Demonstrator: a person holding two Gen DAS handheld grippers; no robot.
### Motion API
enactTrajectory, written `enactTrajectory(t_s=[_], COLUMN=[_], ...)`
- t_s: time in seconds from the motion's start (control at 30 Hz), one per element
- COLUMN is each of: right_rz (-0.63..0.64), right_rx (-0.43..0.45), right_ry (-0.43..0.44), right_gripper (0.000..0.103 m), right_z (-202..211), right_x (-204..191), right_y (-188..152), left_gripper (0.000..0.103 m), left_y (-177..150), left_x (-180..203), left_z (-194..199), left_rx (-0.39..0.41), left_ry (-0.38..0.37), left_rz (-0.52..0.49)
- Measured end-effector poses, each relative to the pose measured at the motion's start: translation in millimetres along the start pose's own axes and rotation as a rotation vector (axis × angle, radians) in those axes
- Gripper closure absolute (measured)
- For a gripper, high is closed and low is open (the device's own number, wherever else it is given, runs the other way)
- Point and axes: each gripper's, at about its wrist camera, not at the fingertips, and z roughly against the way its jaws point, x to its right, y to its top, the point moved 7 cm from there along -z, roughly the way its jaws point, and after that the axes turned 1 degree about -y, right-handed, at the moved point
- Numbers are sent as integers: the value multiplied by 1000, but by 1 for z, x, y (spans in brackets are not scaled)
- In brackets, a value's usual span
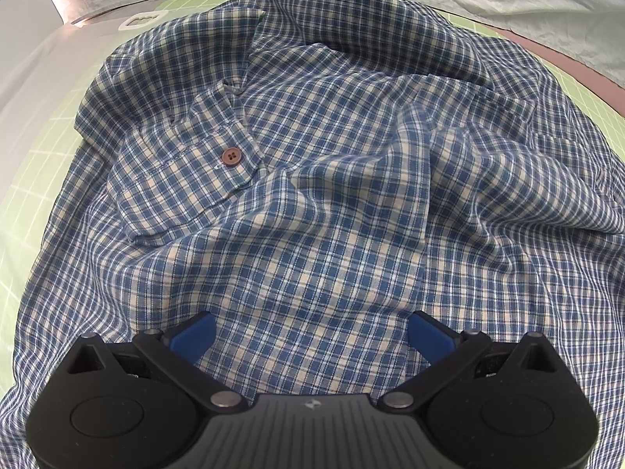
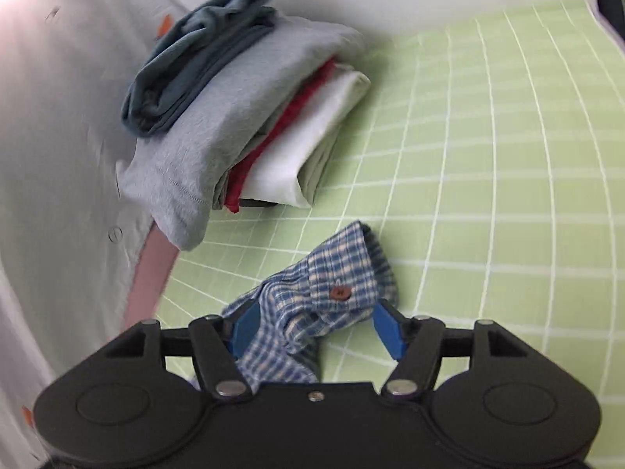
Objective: Fold clothes
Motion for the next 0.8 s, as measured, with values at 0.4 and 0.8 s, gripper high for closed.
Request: enactTrajectory(t_s=[0.4, 0.8], right_rz=[-233, 476], right_rx=[-29, 128], right_ry=[11, -182], right_gripper=[39, 88], right_z=[-48, -65], right_x=[16, -18], right_y=[18, 68], left_gripper=[0, 0], left_y=[1, 5], left_x=[1, -1], left_z=[-2, -5], left_rx=[6, 7], left_ry=[2, 2], left_rz=[7, 9])
